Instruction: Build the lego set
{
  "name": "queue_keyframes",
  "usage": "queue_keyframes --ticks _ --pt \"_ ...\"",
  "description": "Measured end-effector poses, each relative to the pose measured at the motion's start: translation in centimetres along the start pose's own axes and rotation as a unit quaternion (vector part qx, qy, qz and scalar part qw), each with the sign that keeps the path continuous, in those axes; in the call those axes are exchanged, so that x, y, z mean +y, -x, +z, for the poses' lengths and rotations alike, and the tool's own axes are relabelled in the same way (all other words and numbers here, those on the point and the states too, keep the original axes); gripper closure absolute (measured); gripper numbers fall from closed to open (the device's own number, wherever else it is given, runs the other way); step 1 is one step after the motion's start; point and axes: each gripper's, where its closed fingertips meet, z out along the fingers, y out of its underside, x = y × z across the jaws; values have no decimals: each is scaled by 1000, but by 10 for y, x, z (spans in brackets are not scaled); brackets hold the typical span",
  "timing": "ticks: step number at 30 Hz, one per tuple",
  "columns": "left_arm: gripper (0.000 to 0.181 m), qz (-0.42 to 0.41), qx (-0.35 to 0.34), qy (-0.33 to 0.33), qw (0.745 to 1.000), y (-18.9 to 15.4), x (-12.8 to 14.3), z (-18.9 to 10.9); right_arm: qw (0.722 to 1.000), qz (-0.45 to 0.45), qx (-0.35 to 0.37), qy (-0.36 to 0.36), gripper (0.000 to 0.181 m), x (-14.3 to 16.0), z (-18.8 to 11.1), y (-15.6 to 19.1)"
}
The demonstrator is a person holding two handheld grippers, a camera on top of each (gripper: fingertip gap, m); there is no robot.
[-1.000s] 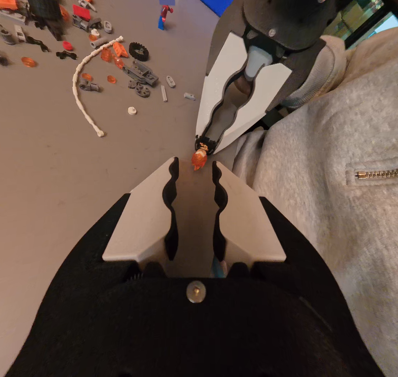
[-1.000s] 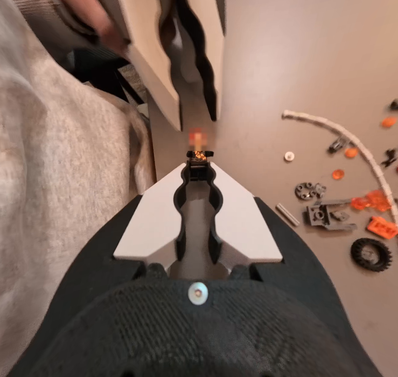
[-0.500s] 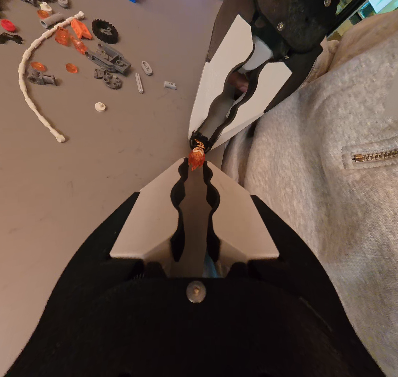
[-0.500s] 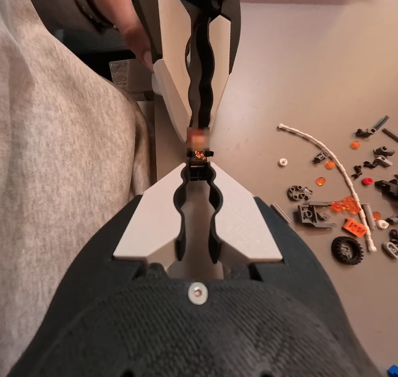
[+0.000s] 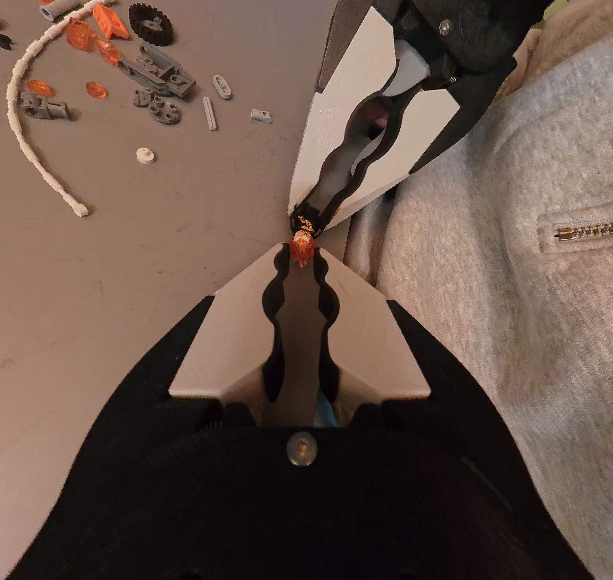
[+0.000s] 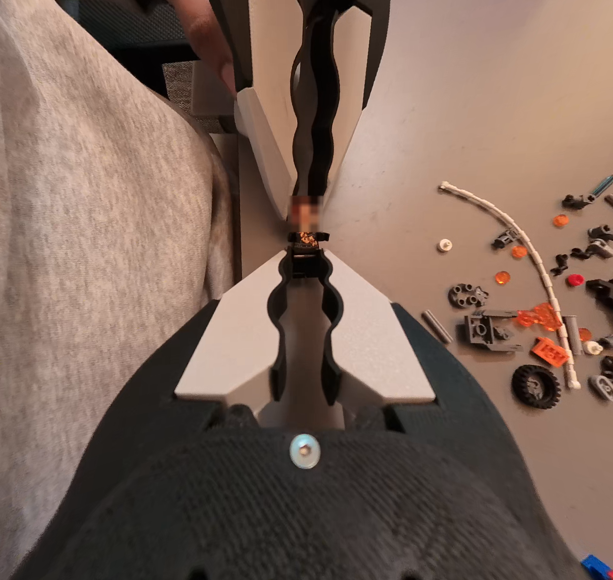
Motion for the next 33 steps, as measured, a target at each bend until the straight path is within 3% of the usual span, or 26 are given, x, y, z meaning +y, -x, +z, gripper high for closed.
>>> queue_keyframes --ticks 6,18,33 --pt "170 11 -10 15 1000 0 4 3 1000 -3 -8 15 168 3 1 2" --pt "170 81 -35 34 995 -7 9 9 992 57 -95 56 168 6 -2 13" --pt "171 92 -44 50 994 -7 12 13 987 45 -99 122 168 10 -2 14"
